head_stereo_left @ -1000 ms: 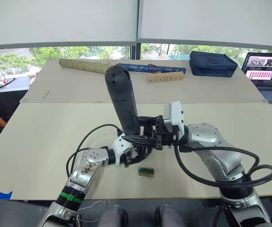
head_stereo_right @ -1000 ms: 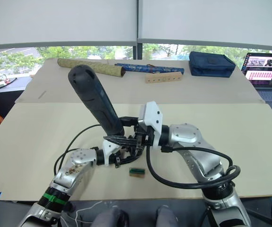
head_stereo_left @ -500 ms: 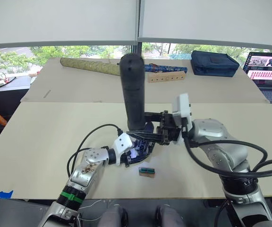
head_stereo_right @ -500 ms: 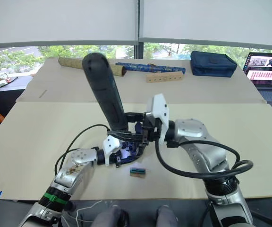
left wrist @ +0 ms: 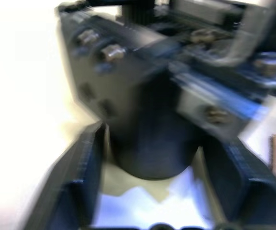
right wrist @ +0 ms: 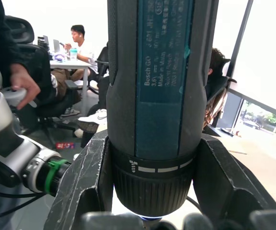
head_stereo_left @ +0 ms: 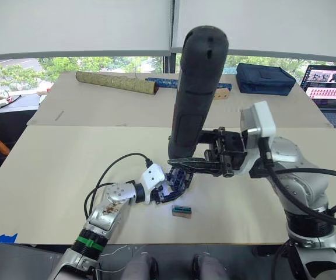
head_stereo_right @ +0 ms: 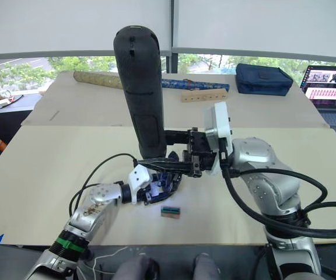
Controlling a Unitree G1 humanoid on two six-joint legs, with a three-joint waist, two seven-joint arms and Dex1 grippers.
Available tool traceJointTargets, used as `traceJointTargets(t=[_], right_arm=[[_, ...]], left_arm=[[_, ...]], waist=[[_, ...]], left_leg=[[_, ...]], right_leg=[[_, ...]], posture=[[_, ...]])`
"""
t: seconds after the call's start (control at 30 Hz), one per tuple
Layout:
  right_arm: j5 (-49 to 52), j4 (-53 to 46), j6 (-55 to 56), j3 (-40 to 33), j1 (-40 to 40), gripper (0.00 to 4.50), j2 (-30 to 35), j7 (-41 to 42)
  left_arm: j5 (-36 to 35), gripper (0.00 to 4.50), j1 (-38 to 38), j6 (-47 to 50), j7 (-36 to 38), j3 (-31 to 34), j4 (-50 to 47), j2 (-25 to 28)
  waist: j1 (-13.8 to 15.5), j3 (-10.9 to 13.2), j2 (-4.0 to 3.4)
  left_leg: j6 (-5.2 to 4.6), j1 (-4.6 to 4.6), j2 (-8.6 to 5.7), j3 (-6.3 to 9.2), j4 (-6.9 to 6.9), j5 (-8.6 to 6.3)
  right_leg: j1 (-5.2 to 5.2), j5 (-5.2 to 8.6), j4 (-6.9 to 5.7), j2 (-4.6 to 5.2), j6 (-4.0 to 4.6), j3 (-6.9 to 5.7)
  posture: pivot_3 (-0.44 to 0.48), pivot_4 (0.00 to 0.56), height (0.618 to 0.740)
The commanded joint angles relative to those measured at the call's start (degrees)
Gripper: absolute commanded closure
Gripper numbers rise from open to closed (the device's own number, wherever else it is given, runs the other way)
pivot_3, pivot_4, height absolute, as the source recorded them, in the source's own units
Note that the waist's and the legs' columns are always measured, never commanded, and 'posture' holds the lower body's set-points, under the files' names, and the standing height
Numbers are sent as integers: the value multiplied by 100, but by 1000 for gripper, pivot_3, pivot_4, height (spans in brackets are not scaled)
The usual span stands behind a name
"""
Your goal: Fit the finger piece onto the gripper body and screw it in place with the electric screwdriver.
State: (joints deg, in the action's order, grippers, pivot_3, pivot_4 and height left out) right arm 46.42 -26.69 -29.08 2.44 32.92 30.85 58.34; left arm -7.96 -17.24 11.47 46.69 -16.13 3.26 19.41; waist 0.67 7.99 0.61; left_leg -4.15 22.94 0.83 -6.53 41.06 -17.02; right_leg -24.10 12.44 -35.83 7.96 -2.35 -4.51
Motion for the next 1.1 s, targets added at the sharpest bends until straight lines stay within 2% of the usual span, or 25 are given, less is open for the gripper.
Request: traceJointTargets(t=[0.03, 0.17, 0.3, 0.4, 0.47, 0.57, 0.77, 0.97, 1.1], right_arm=[[561, -335, -199, -453, 508, 2599, 277, 51], [1630, -133, -898, -1098, 1091, 2599, 713, -406], [2429, 459, -1877, -1741, 1359, 2599, 1733, -751], [1556, 1186, -2405, -1698, 991, 2599, 3387, -55], [721, 1722, -2517, -1294, 725, 2599, 4368, 134], [-42, 2258, -2653, -644, 528, 2599, 5089, 414], [-1462, 2969, -2940, 873, 566, 2599, 5211, 924], [-2742, 3961, -2283, 1857, 772, 2599, 4445, 1257], [-3368, 4655, -1710, 1992, 912, 2599, 3982, 1256]], left_arm=[[137, 29, 117, 70, -137, 118, 254, 121], [-21, 29, 293, -67, 75, 302, 64, 391], [-339, 29, 572, -260, 435, 642, -193, 797], [-983, 29, 930, -456, 1024, 1263, -353, 1224], [-1349, 29, 1137, -1000, 1657, 1623, -398, 1511], [-1966, 29, 1260, -1266, 2381, 2096, -572, 1834], [-2336, 29, 1456, -1107, 2810, 2568, -664, 2314], [-2479, 29, 1742, -803, 2932, 2868, -729, 2564], [-2487, 29, 1794, -645, 2863, 2875, -827, 2608]], waist=[[-4, 1, 0], [-38, 1, 1], [-78, 3, 2], [-80, 10, -8], [-86, 12, -12], [-93, 21, -23], [-139, 54, -76], [-169, 71, -100], [-148, 79, -110]], left_leg=[[0, 0, 0, 0, -1, 0], [1, 0, 4, 0, -9, 1], [8, -6, 9, 1, -33, 3], [1, 6, 6, -2, -35, -1], [-1, 14, 9, -2, -37, -3], [-12, 35, 3, -7, -31, -9], [-16, 43, 1, -11, -27, -13], [-1, 50, 1, -27, -27, -2], [0, 49, 0, -32, -25, -1]], right_leg=[[-2, 0, 0, 0, 0, 0], [-9, -2, 0, 4, 5, -1], [-14, -1, 7, 33, 9, -9], [-19, 1, 24, 52, 11, -16], [-19, 1, 43, 54, 12, -21], [-28, -1, 64, 54, 11, -29], [-28, -9, 80, 55, 3, -30], [-39, -11, 70, 43, -3, -76], [-35, -10, 67, 41, -6, -83]], posture=[[0, 150, 740], [0, 150, 740], [0, 150, 740], [0, 150, 740], [0, 150, 740], [0, 150, 740], [0, 150, 740], [0, 150, 740], [0, 150, 740]])
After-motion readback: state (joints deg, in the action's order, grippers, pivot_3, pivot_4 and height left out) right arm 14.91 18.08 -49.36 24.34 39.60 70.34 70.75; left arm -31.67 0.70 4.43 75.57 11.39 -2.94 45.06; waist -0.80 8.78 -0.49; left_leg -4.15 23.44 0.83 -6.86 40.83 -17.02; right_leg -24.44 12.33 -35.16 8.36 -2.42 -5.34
